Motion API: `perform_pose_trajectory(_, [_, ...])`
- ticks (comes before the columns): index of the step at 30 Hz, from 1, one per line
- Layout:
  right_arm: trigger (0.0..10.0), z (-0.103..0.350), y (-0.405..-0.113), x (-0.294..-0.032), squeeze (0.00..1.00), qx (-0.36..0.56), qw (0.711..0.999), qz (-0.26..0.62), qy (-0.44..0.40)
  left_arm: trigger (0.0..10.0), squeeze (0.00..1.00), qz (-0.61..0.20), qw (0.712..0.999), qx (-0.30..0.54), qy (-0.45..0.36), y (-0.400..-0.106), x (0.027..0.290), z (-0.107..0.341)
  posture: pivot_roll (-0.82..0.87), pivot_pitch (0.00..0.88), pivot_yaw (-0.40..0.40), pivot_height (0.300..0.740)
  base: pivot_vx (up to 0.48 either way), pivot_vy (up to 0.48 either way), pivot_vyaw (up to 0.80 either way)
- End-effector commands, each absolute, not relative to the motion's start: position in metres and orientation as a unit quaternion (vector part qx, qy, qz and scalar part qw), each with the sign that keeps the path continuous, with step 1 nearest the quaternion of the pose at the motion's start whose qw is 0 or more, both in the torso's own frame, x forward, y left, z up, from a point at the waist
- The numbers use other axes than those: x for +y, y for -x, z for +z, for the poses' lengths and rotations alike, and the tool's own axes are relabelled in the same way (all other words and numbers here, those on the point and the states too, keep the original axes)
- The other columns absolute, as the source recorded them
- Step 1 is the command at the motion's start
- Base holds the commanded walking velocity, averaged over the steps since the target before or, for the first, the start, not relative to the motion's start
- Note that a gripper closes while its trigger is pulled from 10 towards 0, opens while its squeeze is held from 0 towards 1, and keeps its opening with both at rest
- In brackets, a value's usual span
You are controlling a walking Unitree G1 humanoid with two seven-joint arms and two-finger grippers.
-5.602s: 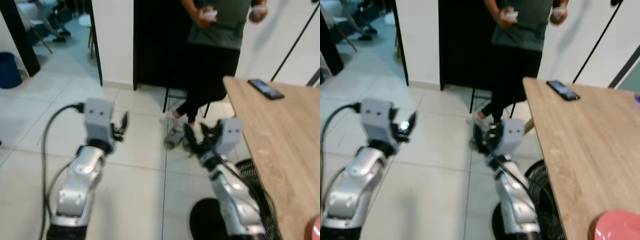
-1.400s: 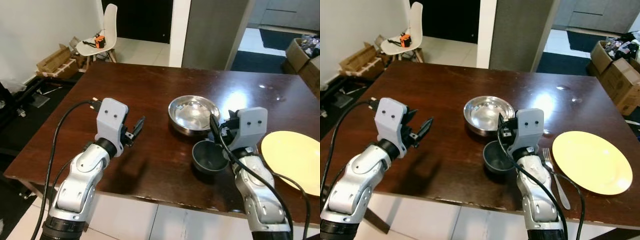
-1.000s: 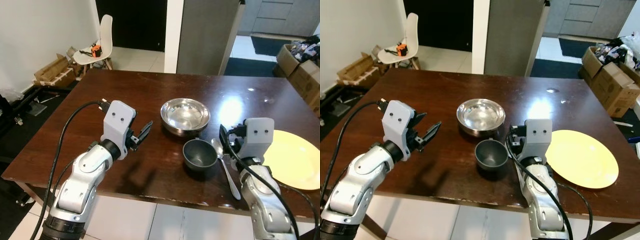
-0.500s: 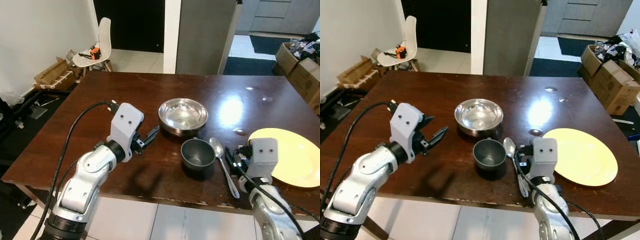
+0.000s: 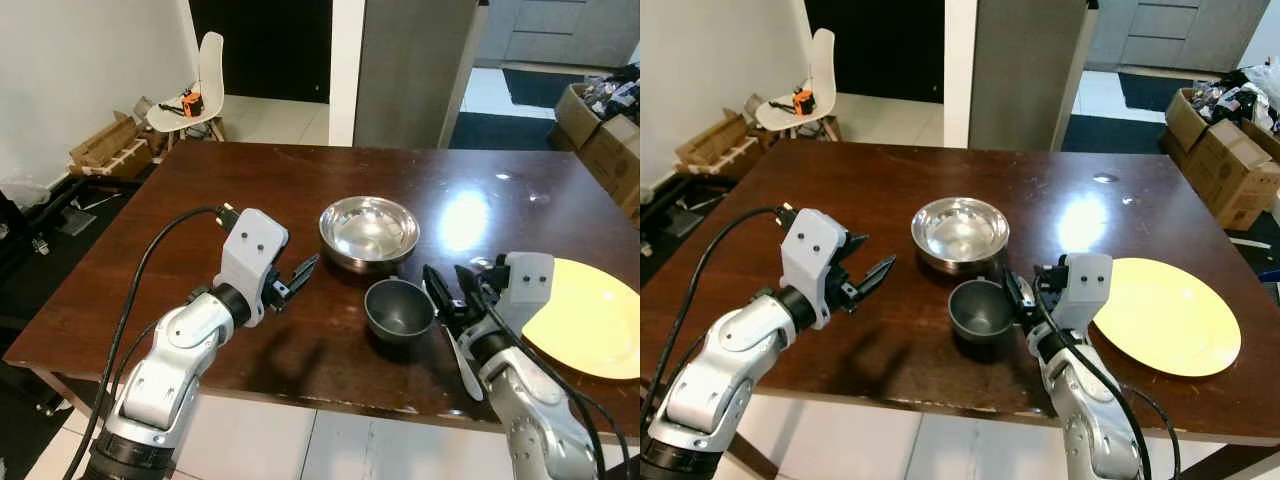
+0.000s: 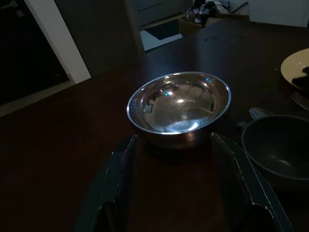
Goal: Setting the table
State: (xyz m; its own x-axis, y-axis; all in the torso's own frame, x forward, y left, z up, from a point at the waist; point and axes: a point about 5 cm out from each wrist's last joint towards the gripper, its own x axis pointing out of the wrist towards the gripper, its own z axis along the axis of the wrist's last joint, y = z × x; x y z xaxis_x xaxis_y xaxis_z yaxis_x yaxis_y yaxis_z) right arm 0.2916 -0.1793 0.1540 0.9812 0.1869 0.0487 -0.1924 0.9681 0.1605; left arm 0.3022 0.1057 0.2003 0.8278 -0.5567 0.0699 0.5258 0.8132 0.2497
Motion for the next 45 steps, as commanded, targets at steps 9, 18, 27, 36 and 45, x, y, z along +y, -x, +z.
perform_pose_trajectory(9, [10.0, 0.117, -0.307, -0.168, 0.00, 0.093, 0.988, 0.122, -0.017, 10.0, 0.00, -0.274, 0.953, -0.066, -0.116, -0.300, 0.110, 0.199, 0.00, 0.000, 0.093, 0.740, 0.000, 0.000, 0.00])
perform_pose_trajectory(18, [10.0, 0.098, -0.310, -0.157, 0.00, 0.164, 0.971, 0.163, -0.053, 10.0, 0.00, -0.270, 0.954, -0.066, -0.116, -0.298, 0.110, 0.199, 0.01, 0.000, 0.089, 0.740, 0.000, 0.000, 0.00])
perform_pose_trajectory(27, [0.0, 0.085, -0.309, -0.154, 0.00, 0.202, 0.959, 0.186, -0.063, 10.0, 0.00, -0.267, 0.955, -0.067, -0.115, -0.299, 0.110, 0.200, 0.02, 0.000, 0.086, 0.740, 0.000, 0.000, 0.00])
perform_pose_trajectory(36, [0.0, 0.101, -0.315, -0.156, 0.00, 0.154, 0.968, 0.184, -0.073, 10.0, 0.00, -0.265, 0.955, -0.065, -0.114, -0.299, 0.110, 0.199, 0.01, 0.004, 0.092, 0.740, 0.000, 0.000, 0.00])
perform_pose_trajectory(45, [0.0, 0.125, -0.317, -0.151, 0.00, 0.078, 0.972, 0.200, -0.090, 10.0, 0.00, -0.266, 0.955, -0.065, -0.112, -0.300, 0.108, 0.199, 0.00, 0.001, 0.098, 0.740, 0.000, 0.000, 0.00])
